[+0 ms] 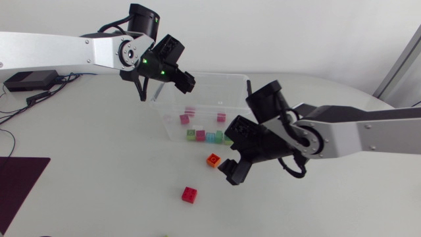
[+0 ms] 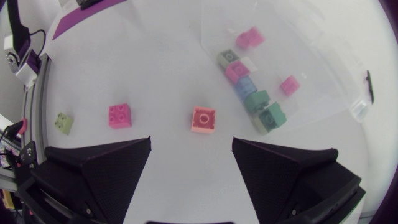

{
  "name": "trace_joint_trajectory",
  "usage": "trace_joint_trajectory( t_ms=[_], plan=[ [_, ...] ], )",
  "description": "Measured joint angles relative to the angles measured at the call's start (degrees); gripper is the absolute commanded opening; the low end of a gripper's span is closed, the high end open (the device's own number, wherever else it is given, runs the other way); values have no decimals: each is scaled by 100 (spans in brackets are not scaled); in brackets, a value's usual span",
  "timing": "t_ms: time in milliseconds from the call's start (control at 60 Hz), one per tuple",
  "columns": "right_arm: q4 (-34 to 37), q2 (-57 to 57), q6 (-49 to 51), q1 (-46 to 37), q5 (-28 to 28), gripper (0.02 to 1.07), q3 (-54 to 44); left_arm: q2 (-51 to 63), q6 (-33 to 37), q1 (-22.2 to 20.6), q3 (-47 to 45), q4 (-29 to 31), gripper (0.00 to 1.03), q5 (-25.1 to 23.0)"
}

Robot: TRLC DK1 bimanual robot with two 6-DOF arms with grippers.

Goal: Pick up the duplo bricks and place them in the container

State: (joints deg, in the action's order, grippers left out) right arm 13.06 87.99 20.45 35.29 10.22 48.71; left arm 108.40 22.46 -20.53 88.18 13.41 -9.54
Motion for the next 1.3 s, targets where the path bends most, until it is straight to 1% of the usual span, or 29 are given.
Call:
trace_joint_trajectory(
  t_ms=[117, 217, 300, 417, 483, 533, 583, 617, 683, 783, 850, 950, 1067, 1100, 1133, 1167, 1217, 1233, 1250, 1267, 1300],
  plan=[
    [-24, 503, -195, 107, -160, 96, 157, -131, 2, 46, -59, -9, 97, 0],
    [-151, 844, -271, 127, -264, 96, 341, -765, 87, 133, -601, -4, 97, -7],
    [-203, 1054, -306, 131, -284, 96, 459, -1392, 249, 175, -1062, 42, 97, -203],
    [-304, 1364, -356, 138, -295, 96, 616, -2361, 686, 179, -1685, 439, 97, -673],
    [-310, 1499, -356, 138, -299, 95, 693, -2723, 938, 177, -2020, 671, 97, -811],
    [-310, 1606, -356, 138, -299, 92, 750, -2968, 1147, 177, -2315, 914, 98, -916],
    [-310, 1740, -354, 136, -299, 91, 833, -3189, 1423, 177, -2653, 1318, 98, -1023],
    [-308, 1788, -354, 136, -297, 90, 870, -3272, 1552, 160, -2789, 1467, 98, -1045],
    [-306, 1871, -352, 129, -293, 86, 957, -3534, 1862, 79, -3189, 1821, 98, -1104],
    [-291, 1917, -350, 131, -254, 69, 1099, -3762, 2144, -68, -3552, 2059, 98, -1119],
    [-236, 1965, -350, 131, -160, 62, 1207, -3792, 2275, -164, -3716, 2116, 98, -1121],
    [4, 2052, -345, 131, -63, 61, 1366, -3786, 2413, -361, -3974, 2194, 98, -1121],
    [275, 2135, -348, 129, 2, 61, 1482, -3779, 2476, -468, -4079, 2256, 98, -1121],
    [369, 2162, -343, 129, 15, 57, 1521, -3779, 2514, -468, -4079, 2269, 98, -1121],
    [398, 2184, -337, 129, 24, 50, 1545, -3779, 2529, -468, -4079, 2273, 98, -1121],
    [479, 2229, -334, 125, 26, 48, 1598, -3779, 2551, -479, -4079, 2275, 98, -1121],
    [522, 2284, -334, 125, 24, 40, 1641, -3779, 2562, -516, -4079, 2277, 98, -1121],
    [522, 2306, -334, 125, 24, 35, 1646, -3777, 2564, -538, -4079, 2277, 98, -1121],
    [522, 2312, -334, 125, 24, 33, 1646, -3775, 2564, -553, -4079, 2277, 98, -1121],
    [522, 2328, -334, 125, 24, 28, 1646, -3762, 2564, -575, -4079, 2280, 98, -1121],
    [520, 2328, -334, 125, 24, 27, 1646, -3727, 2588, -597, -4079, 2277, 98, -1121]
  ],
)
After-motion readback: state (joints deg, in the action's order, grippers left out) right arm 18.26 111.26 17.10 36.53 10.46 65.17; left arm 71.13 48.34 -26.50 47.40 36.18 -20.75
